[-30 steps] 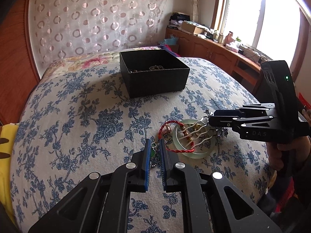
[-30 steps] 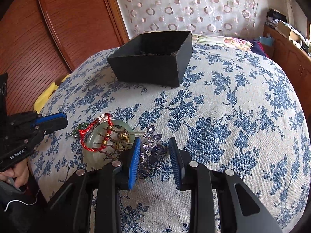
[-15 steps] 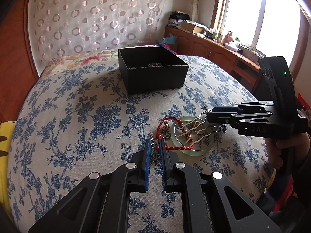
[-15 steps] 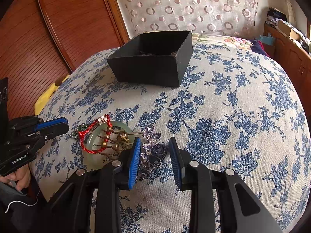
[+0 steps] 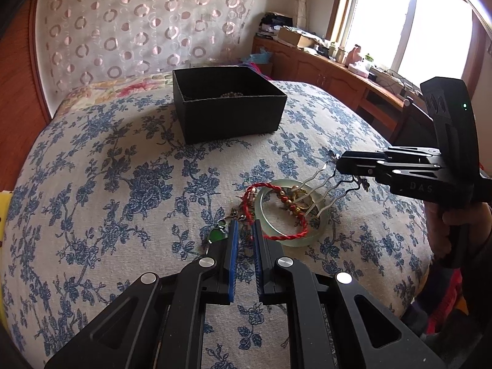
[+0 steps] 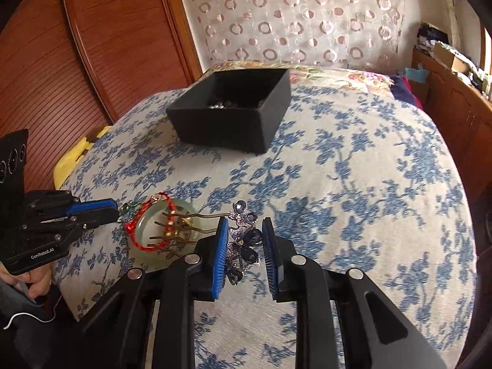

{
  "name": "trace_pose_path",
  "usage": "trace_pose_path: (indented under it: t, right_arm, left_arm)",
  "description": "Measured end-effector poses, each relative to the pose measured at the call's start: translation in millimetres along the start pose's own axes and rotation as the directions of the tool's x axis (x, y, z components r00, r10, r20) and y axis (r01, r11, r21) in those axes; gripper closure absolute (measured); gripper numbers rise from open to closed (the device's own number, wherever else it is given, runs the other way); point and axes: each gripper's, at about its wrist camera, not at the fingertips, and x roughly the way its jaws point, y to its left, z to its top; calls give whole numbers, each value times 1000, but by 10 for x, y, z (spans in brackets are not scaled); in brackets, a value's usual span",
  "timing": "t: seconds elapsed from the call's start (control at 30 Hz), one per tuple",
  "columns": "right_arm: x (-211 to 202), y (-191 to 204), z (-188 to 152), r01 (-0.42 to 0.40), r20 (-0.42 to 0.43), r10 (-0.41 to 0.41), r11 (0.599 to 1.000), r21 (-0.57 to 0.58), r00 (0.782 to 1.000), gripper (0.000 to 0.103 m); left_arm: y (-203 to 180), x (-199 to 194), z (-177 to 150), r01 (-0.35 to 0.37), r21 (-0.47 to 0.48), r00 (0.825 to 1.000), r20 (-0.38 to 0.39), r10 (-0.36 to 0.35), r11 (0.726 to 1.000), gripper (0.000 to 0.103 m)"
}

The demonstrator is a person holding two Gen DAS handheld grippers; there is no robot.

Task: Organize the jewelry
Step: 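Position the right tool at the purple flower hairpin while the left tool reaches the jade pendant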

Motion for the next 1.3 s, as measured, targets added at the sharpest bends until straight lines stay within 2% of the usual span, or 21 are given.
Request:
trace_pose_path:
  t: [0.1,0.6,0.7,0.8,1.0,1.3]
  right_arm:
    - [-36,-41,2,18,8,-18,1000,1,1000,78]
    - [-33,-79,-46,14,5,-14,1000,11,1000,78]
    - [-33,-81,-49,13,5,-13,1000,12,1000,78]
    - [-35,-84,-53,12,4,-12,1000,11,1000,78]
    - [-28,-59,-66,10,4,-10,1000,1,1000,78]
    - [-97,-37,17,24,32,-23,1000,-17,999,78]
  left_arm:
    - [-32,8,23,11,5,1000,3,-11,1000,85]
    - [-109,179,-41,51,12,998,-46,-50,999,85]
    - [-100,191,-45,58,6,997,-47,-57,998,86]
    - [-94,205,-42,44,8,998,-49,-44,999,94]
    - [-82,199,-38,38,10,998,-51,-37,999,96]
    - [-57,-104,134,39,9,998,39,-39,999,97]
